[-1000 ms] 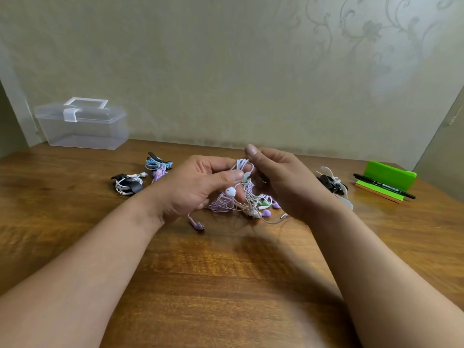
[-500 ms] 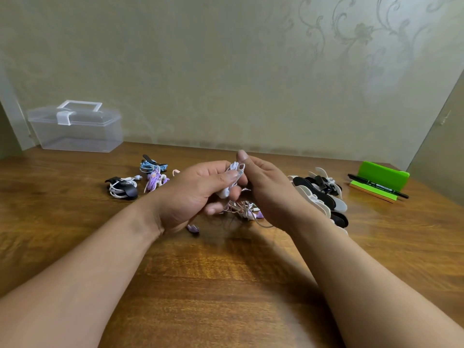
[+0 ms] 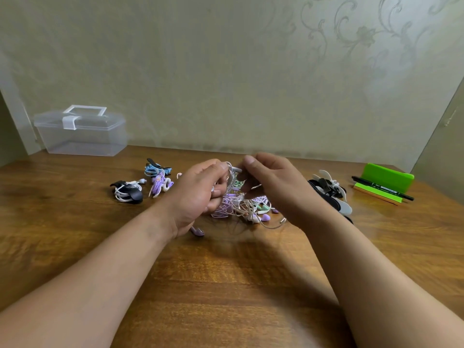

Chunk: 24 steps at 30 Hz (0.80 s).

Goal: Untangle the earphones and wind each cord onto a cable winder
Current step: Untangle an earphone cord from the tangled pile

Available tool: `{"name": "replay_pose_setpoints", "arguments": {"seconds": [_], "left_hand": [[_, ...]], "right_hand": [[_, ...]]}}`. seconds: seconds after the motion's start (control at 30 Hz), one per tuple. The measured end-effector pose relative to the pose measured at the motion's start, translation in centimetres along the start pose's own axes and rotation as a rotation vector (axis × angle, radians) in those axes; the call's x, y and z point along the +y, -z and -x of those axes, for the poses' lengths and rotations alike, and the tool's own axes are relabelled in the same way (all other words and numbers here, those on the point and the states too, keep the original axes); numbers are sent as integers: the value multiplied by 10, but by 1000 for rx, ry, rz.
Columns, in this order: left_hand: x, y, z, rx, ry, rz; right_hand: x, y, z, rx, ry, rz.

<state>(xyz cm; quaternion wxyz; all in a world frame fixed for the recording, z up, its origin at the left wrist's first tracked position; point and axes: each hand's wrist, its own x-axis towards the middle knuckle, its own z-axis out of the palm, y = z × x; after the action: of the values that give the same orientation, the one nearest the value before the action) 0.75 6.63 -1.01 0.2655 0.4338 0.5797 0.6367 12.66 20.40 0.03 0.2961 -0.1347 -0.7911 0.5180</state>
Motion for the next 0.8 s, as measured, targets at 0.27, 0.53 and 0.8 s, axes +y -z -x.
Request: {"name": "replay_pose_setpoints", "arguments": {"seconds": [0.27, 0.53, 0.8], "left_hand": [[-6, -1, -3, 1, 8, 33], [-10, -3, -3, -4, 10, 17], [-13, -2, -5, -20, 8, 21]], "right_hand": [[-7, 62, -6, 374, -54, 467], [1, 94, 4, 76, -512, 1006], [1, 90, 3, -2, -615, 1097]]}}
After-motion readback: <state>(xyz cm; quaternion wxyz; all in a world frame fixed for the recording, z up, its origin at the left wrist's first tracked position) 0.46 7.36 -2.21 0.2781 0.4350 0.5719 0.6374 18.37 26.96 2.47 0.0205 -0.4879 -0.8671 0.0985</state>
